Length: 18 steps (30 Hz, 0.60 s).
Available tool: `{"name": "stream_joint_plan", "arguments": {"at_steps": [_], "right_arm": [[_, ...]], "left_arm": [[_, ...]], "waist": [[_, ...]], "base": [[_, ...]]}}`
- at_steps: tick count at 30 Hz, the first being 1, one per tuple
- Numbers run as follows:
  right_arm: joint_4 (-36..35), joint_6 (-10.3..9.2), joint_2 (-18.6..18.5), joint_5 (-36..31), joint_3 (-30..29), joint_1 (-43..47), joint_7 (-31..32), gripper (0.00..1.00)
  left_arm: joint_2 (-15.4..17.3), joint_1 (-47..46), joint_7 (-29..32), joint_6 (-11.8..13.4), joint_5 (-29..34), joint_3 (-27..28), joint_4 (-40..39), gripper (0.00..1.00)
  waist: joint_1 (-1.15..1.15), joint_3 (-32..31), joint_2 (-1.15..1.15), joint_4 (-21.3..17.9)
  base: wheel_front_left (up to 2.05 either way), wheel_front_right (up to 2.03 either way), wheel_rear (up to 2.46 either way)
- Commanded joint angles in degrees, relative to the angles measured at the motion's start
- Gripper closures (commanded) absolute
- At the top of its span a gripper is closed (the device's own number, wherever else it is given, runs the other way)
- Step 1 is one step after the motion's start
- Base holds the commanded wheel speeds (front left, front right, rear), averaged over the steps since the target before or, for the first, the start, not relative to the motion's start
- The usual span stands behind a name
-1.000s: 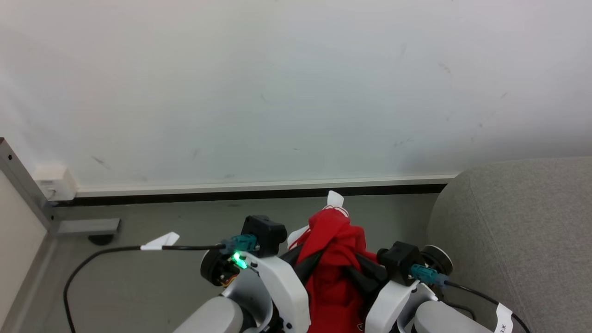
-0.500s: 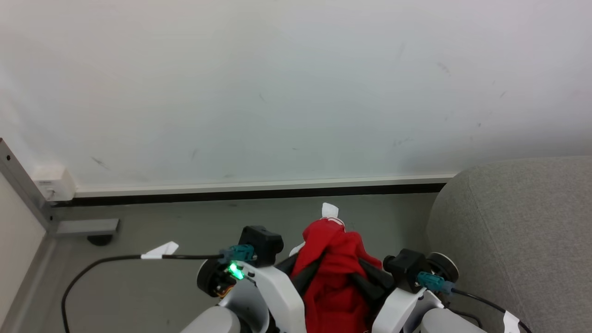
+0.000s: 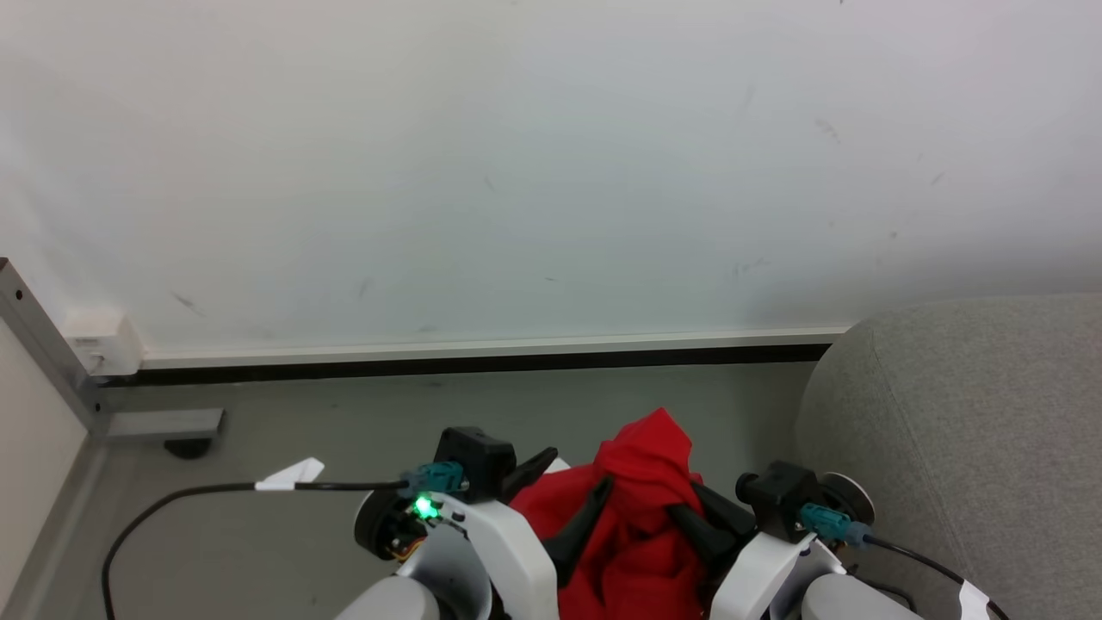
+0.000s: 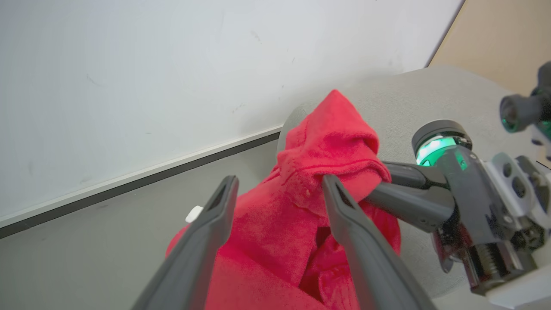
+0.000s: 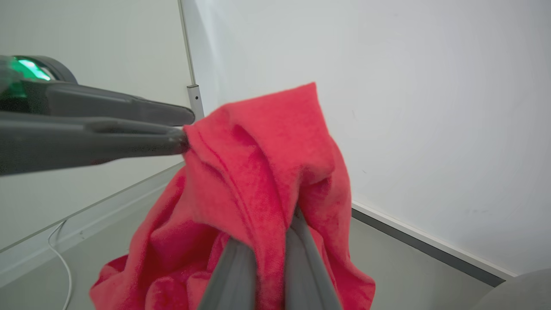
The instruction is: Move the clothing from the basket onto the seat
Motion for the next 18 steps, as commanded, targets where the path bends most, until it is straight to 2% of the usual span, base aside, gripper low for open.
{"name": "stream_joint_plan", "arguments": {"at_steps": [1,18], "right_arm": [[-0.42,-0.12,-0.61,-0.19,-0.49,0.72,-0.47,1.0],[-1.32,-0.12,-1.79,-0.78,-2.35,1.27,-0.47,1.0]], "left_arm": [[0.33,0.79,-0.44,0.28,0.67,-0.14,0.06,0.0],[1.17,1.18,-2.24,0.55,1.07,-0.51,0.0,0.0]], "waist": [[0.0,-0.07,0.0,-0.09],[0.0,-0.49,0.0,0.12]], "base": [[0.0,0.0,0.0],[0.0,0.0,0.0]]}}
